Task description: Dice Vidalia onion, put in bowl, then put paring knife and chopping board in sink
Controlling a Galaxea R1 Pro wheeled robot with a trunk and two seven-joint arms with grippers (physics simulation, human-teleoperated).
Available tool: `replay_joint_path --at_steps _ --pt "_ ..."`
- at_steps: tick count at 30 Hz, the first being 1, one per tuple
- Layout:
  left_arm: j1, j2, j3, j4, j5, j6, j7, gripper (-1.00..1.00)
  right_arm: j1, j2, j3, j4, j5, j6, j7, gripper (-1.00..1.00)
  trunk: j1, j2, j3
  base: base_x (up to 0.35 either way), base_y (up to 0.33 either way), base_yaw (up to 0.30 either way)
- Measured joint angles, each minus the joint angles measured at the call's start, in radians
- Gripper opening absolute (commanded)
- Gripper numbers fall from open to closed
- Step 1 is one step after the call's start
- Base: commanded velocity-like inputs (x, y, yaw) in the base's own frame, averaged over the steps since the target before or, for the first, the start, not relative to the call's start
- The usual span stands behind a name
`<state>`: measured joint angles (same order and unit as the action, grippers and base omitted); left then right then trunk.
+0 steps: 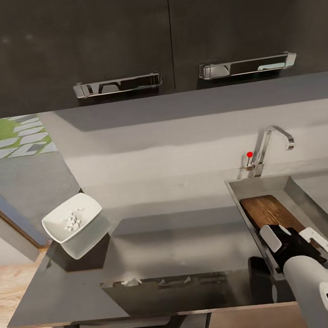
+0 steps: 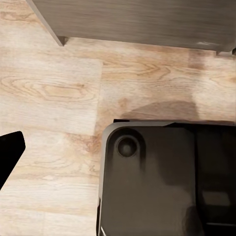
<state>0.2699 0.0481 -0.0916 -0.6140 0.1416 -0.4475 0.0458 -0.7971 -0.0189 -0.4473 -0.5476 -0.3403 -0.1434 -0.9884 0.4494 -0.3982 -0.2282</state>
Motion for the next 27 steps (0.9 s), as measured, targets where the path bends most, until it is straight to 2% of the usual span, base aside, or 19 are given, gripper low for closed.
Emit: replay_joint_path --at_steps 4,6,7,8,9,12,15,18,21,24,27 --pt "0.0 0.0 0.0 0.001 0.0 0.0 0.0 1.0 0.0 0.004 0.004 -0.095 0.0 0.019 -0.003 1.0 0.0 0.0 0.0 0.0 0.0 0.0" --pt "0.0 0.0 0.0 0.002 0.0 0.0 0.0 1.0 0.0 0.008 0.016 -0.188 -0.001 0.071 -0.003 1.0 0.0 0.0 0.0 0.0 0.0 0.0" --pt "0.0 0.0 0.0 0.002 0.0 0.0 0.0 1.0 0.0 0.01 0.021 -0.237 -0.003 0.115 -0.002 1.0 0.0 0.0 0.0 0.0 0.0 0.0" --pt "0.0 -0.001 0.0 0.002 0.0 0.0 0.0 1.0 0.0 0.014 0.027 -0.308 -0.006 0.193 -0.001 1.0 0.0 0.0 0.0 0.0 0.0 0.0" --pt "0.0 -0.001 0.0 0.003 0.0 0.0 0.0 1.0 0.0 0.02 0.031 -0.402 -0.009 0.305 -0.001 1.0 0.0 0.0 0.0 0.0 0.0 0.0" --pt "0.0 -0.001 0.0 0.002 0.0 0.0 0.0 1.0 0.003 0.042 0.049 -0.542 -0.011 0.44 0.003 1.0 0.0 0.0 0.0 0.0 0.0 0.0" --pt "0.0 -0.001 0.0 0.002 0.0 -0.001 0.0 1.0 0.007 0.057 0.107 -0.668 -0.011 0.555 0.03 1.0 0.0 0.0 0.0 0.0 0.0 0.0" --pt "0.0 -0.001 0.0 0.002 0.0 -0.001 0.0 1.0 0.015 0.06 0.167 -0.784 -0.008 0.679 0.122 1.0 0.0 0.0 0.0 -0.005 0.0 0.0" --pt "0.0 -0.001 0.0 0.002 0.0 -0.001 0.0 1.0 0.044 0.06 0.188 -0.867 -0.004 0.77 0.262 1.0 0.0 0.0 0.0 -0.102 0.0 0.0" --pt "0.0 -0.001 0.0 0.002 0.0 -0.001 0.0 1.0 0.094 0.056 0.197 -0.924 0.009 0.804 0.404 1.0 0.0 0.0 0.0 -0.255 0.0 0.0" --pt "0.0 -0.001 0.0 0.002 0.0 -0.001 0.0 1.0 0.169 0.055 0.24 -0.994 0.123 0.809 0.52 1.0 0.0 0.0 0.0 -0.324 0.0 0.0"
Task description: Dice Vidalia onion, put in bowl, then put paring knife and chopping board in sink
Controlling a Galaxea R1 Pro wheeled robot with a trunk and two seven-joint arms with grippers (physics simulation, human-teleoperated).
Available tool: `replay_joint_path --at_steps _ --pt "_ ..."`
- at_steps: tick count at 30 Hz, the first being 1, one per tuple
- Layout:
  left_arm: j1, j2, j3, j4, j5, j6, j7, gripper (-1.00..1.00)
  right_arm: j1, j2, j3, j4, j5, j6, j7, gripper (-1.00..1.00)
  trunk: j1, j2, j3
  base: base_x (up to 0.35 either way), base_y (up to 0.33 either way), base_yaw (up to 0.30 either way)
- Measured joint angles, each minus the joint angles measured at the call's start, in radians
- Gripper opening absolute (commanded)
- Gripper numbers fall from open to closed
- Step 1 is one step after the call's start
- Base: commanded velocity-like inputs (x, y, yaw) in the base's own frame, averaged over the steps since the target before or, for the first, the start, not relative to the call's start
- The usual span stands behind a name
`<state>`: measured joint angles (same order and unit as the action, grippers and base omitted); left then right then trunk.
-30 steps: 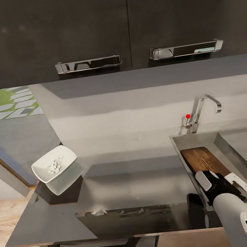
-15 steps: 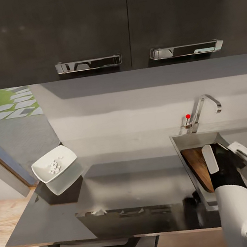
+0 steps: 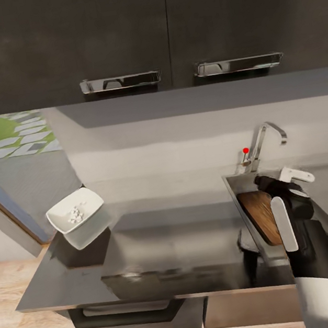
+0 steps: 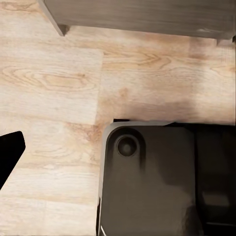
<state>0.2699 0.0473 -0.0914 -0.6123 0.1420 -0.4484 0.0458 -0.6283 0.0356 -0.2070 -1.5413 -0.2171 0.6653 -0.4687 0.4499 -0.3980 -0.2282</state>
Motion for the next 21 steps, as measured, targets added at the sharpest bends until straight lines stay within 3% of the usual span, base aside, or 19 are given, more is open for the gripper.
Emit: replay_joint_path --at_steps 2,6,14,21 --pt "0.0 0.0 0.0 0.001 0.0 0.0 0.0 1.0 0.042 0.001 0.015 -0.033 0.084 -0.002 0.106 1.0 0.0 0.0 0.0 -0.338 0.0 0.0" --pt "0.0 0.0 0.0 0.001 0.001 0.001 0.0 1.0 0.08 0.001 0.02 -0.05 0.136 -0.006 0.283 1.0 0.0 0.0 0.0 -0.342 0.0 0.0" --pt "0.0 0.001 0.001 0.002 0.001 0.001 0.0 1.0 0.161 -0.001 0.021 -0.07 0.153 -0.095 0.33 1.0 0.0 0.0 0.0 -0.343 0.0 0.0" --pt "0.0 0.001 0.002 0.002 0.001 0.001 0.0 1.0 0.254 0.001 0.022 -0.075 0.211 -0.214 0.405 1.0 0.0 0.0 0.0 -0.343 0.0 0.0"
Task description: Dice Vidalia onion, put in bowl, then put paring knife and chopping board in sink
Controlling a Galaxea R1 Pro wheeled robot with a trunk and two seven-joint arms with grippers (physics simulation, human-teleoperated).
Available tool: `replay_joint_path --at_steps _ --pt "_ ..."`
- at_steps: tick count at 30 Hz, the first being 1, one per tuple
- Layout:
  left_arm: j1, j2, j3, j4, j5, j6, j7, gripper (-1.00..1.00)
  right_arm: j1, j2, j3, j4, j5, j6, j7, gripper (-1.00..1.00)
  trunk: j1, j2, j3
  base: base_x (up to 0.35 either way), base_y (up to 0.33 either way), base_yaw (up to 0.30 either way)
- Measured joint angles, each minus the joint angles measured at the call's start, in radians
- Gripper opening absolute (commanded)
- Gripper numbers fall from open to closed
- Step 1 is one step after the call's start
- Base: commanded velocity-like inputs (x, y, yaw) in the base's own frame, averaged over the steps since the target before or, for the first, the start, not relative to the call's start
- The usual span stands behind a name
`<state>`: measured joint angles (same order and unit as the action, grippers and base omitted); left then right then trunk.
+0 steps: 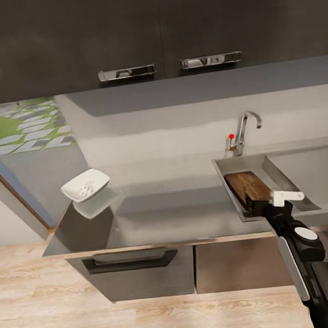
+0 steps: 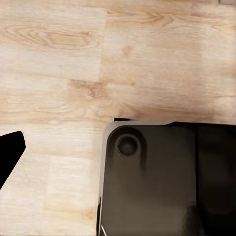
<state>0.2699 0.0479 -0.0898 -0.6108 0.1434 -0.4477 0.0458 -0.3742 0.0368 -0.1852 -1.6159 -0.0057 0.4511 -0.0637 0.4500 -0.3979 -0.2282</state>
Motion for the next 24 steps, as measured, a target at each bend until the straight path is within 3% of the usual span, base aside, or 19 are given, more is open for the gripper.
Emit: replay_joint_path --at_steps 17,19,24 --pt "0.0 0.001 0.002 0.0 0.0 -0.001 0.0 1.0 0.279 0.003 0.004 -0.003 0.01 -0.249 0.014 1.0 0.0 0.0 0.0 -0.336 0.0 0.0" --pt "0.0 0.001 0.002 0.0 0.0 -0.001 0.0 1.0 0.346 0.004 0.004 0.004 0.01 -0.296 0.019 1.0 0.0 0.0 0.0 -0.283 0.0 0.0" --pt "0.0 0.001 0.001 0.0 0.0 -0.001 0.0 1.0 0.414 0.006 0.006 0.039 0.011 -0.363 0.099 1.0 0.0 0.0 0.0 -0.237 0.0 0.0"
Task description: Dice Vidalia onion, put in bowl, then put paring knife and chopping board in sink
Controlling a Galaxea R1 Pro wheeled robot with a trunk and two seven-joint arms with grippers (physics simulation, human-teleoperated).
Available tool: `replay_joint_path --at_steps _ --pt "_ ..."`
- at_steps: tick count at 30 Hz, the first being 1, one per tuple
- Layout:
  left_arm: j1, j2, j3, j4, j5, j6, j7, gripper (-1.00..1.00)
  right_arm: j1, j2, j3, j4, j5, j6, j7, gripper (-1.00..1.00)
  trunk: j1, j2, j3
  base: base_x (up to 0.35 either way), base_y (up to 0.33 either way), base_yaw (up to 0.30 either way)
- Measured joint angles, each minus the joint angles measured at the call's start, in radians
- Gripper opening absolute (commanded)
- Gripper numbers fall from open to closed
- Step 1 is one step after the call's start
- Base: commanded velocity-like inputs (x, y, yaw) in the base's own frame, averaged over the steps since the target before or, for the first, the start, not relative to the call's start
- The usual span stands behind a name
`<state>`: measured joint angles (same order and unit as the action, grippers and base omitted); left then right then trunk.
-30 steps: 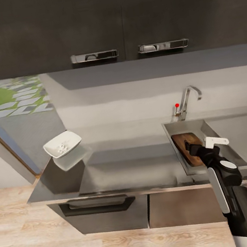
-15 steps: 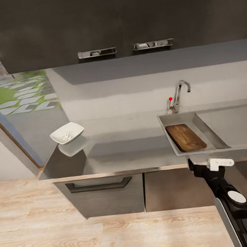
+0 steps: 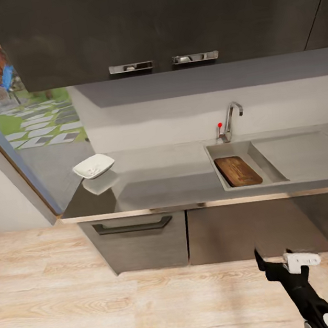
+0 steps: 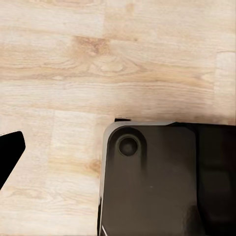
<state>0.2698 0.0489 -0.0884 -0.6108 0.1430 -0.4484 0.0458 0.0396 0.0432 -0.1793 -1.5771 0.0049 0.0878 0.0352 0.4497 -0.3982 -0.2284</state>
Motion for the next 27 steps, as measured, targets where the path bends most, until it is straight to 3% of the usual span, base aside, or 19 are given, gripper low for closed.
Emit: replay_joint_path --at_steps 5,9,12,14,15,20,22,24,27 --pt "0.0 0.0 0.0 -0.001 0.0 -0.001 0.0 1.0 0.015 -0.001 0.001 0.132 0.008 -0.038 0.034 1.0 0.0 0.0 0.0 -0.089 0.0 0.0" --pt "0.0 0.0 0.0 -0.002 0.0 -0.001 0.0 1.0 0.018 0.001 0.002 0.348 0.087 -0.147 0.039 1.0 0.0 0.0 0.0 -0.01 0.0 0.0" --pt "0.0 0.0 0.0 -0.002 0.0 -0.001 0.0 1.0 0.018 0.002 0.003 0.467 0.115 -0.17 0.039 1.0 0.0 0.0 0.0 -0.002 0.0 0.0" --pt "0.0 0.0 0.001 -0.002 0.001 0.0 0.0 1.0 0.019 0.002 0.003 0.578 0.125 -0.178 0.041 1.0 0.0 0.0 0.0 0.0 0.0 0.0" --pt "0.0 0.0 0.002 0.004 0.002 0.0 0.001 1.0 0.019 -0.001 0.001 0.701 0.129 -0.181 0.038 1.0 0.0 0.0 0.0 0.0 0.0 0.0" --pt "0.0 0.0 0.003 0.01 0.003 0.002 0.003 1.0 0.019 -0.005 -0.001 0.971 0.133 -0.204 0.036 1.0 0.0 0.0 0.0 0.0 0.0 0.0" --pt "0.0 0.0 0.004 0.013 0.004 0.013 0.008 1.0 0.019 -0.006 -0.002 1.003 0.133 -0.21 0.036 1.0 0.0 0.0 0.0 0.0 0.0 0.0" --pt "0.0 0.0 0.005 0.021 0.005 0.081 0.046 1.0 0.019 -0.014 -0.003 1.039 0.133 -0.213 0.036 1.0 0.0 0.0 0.0 0.0 0.0 0.0" --pt "0.0 0.001 0.005 0.024 0.002 0.13 0.081 1.0 0.019 -0.018 -0.004 1.074 0.133 -0.215 0.035 1.0 0.0 0.0 0.0 0.0 0.0 0.0"
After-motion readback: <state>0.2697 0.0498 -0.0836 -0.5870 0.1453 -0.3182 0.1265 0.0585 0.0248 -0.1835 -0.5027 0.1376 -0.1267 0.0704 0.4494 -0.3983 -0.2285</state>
